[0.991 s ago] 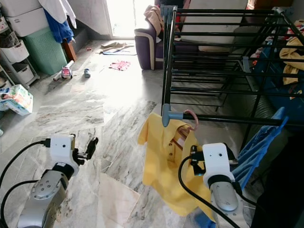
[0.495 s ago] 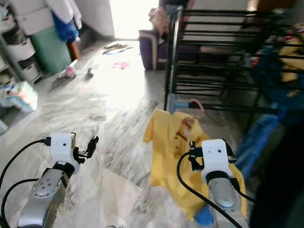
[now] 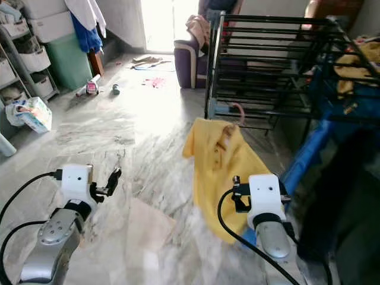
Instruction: Hang hanger
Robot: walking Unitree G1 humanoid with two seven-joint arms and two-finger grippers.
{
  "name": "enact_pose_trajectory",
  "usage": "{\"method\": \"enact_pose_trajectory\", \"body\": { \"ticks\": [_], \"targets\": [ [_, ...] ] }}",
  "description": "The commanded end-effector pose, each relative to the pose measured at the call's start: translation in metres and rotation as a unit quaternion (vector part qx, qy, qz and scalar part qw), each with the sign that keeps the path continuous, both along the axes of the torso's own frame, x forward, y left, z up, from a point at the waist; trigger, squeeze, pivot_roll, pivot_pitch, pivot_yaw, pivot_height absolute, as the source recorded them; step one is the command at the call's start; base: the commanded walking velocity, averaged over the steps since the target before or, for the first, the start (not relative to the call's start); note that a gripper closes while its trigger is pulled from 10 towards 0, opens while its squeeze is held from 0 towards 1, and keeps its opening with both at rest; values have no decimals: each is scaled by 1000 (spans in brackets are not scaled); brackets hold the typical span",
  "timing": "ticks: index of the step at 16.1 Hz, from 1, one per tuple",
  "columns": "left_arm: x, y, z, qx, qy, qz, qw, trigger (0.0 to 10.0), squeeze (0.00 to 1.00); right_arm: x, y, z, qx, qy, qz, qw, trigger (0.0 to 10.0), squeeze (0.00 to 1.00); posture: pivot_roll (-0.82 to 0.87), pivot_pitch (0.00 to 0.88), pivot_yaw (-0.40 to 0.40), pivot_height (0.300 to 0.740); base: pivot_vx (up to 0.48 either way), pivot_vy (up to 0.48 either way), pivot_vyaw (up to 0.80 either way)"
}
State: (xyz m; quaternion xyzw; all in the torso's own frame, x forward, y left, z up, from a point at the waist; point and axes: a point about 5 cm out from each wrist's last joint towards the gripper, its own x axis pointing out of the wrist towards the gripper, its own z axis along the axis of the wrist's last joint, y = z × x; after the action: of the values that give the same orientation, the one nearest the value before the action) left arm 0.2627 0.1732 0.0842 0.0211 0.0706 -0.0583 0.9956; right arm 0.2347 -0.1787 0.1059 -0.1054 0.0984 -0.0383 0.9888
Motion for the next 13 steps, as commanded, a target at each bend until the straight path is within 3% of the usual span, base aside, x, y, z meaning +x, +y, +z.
{"method": "enact_pose_trajectory", "body": {
  "ticks": [1,2,8,11,12,13],
  "targets": [
    [0,-2,0,0,0,0,1000,10000,0,0,-1,1,2,-1,5,1000,10000,431,-41,0,44,740,-319,0,0],
    [0,-2,0,0,-1,3,1000,10000,0,0,0,-1,2,-1,10,1000,10000,325,-39,0,43,740,-322,0,0],
    [1,-1,2,-3,-9,15,1000,10000,0,10,1,1,-5,-7,29,1000,10000,306,-23,0,28,740,-265,0,0],
    [3,0,2,-4,-10,20,1000,10000,0,12,3,0,-2,-9,32,999,10000,302,-24,0,28,740,0,0,800],
    [4,0,2,-4,-11,22,1000,10000,0,13,5,-1,0,-8,34,999,10000,0,-26,0,29,740,0,0,488],
    [5,0,2,-3,-12,23,1000,10000,0,13,5,-1,1,-8,35,999,10000,0,-27,0,29,740,0,0,0]
  ]
}}
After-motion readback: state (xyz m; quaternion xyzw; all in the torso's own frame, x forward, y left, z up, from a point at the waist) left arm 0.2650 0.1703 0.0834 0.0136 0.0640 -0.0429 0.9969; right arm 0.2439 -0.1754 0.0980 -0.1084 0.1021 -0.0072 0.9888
